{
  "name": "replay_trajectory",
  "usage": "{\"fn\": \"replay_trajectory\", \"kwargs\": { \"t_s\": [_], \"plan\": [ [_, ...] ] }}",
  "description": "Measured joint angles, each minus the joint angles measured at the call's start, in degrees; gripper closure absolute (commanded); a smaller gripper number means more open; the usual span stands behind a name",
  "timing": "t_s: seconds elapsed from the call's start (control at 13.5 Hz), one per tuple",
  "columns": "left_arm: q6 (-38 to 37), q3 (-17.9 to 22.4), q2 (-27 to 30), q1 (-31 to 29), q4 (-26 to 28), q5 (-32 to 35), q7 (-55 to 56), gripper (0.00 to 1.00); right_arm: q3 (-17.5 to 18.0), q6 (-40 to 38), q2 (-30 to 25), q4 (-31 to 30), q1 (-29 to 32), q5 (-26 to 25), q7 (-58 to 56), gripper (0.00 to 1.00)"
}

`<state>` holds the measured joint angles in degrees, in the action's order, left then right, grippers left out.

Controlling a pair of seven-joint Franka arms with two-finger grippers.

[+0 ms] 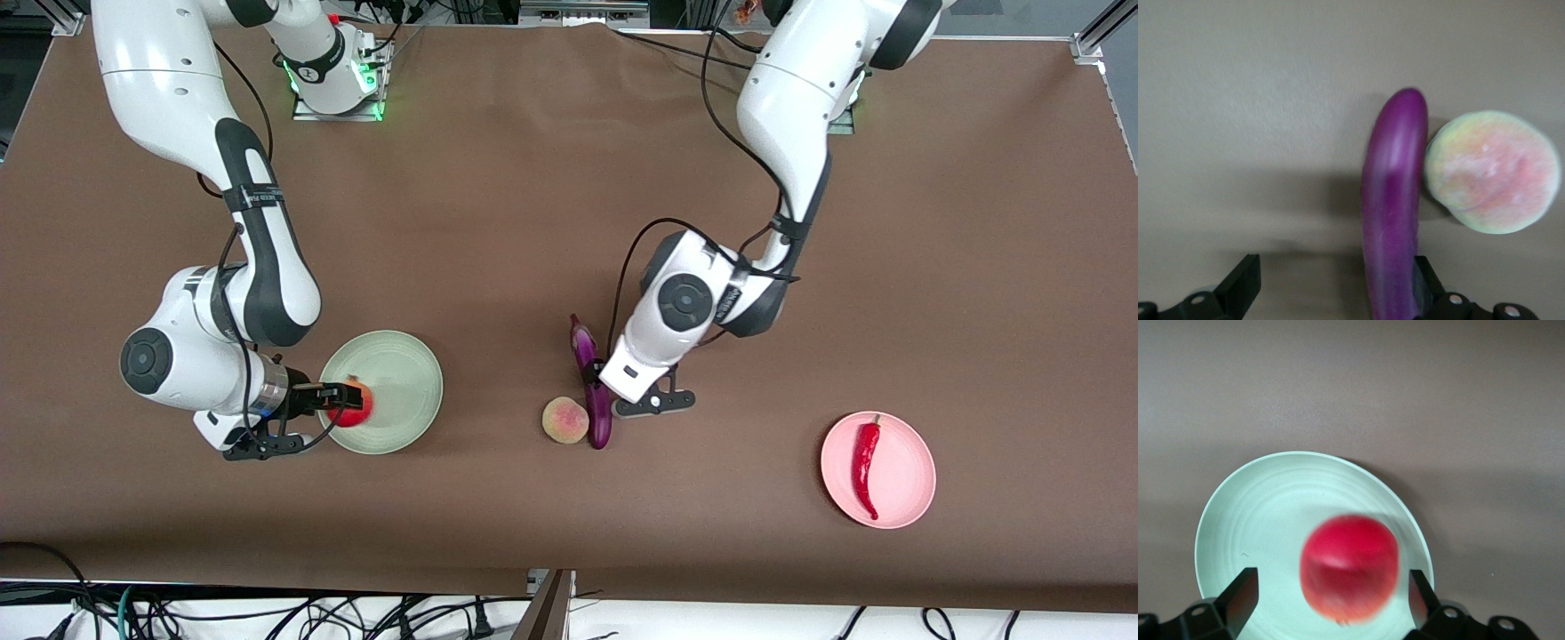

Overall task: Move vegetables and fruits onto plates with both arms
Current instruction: 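Release the apple on the green plate while the left gripper grasps the eggplant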

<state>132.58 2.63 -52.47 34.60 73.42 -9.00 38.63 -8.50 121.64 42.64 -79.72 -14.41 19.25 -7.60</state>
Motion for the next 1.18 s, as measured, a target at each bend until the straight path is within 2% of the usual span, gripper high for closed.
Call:
{"fn": "replay_trajectory", "kwargs": {
  "t_s": [0.22,0.3,0.37,0.44,0.59,0.74,0.96,1.18],
  "plan": [
    [2.37,-0.23,-1.88,1.91,0.02,1.42,4.79,0.0,0.06,-3.87,-0.7,1.88,-0.28,0.08,0.37,0.0],
    [2.5,-0.32,-2.11,2.23,0.02,1.46,5.43,0.26,0.15,-4.74,-1.05,2.44,-0.51,0.19,1.38,0.0],
    [2.5,-0.39,-2.21,2.43,0.02,1.57,5.78,0.77,0.29,-5.11,-1.35,2.82,-0.96,0.27,2.95,0.0],
    [2.51,-0.41,-2.26,2.53,0.01,2.02,5.92,1.0,0.41,-5.16,-1.52,3.19,-1.87,0.33,5.25,0.0],
    [2.55,-0.41,-2.26,2.5,-0.02,2.79,6.05,1.0,0.6,-4.54,-1.55,3.56,-4.72,0.34,11.54,0.0],
    [2.77,-0.23,-2.25,2.12,-0.2,3.06,6.06,1.0,0.95,-0.58,-1.07,3.56,-8.27,0.35,17.33,0.0],
    [2.65,0.33,-1.34,-0.68,-0.93,3.4,4.79,1.0,1.64,9.44,2.2,3.57,-13.85,0.35,27.72,0.0],
    [-2.69,0.17,2.2,-7.64,-1.63,3.44,-4.83,1.0,2.35,21.45,9.2,5.3,-19.79,0.1,34.8,0.0]
  ]
}}
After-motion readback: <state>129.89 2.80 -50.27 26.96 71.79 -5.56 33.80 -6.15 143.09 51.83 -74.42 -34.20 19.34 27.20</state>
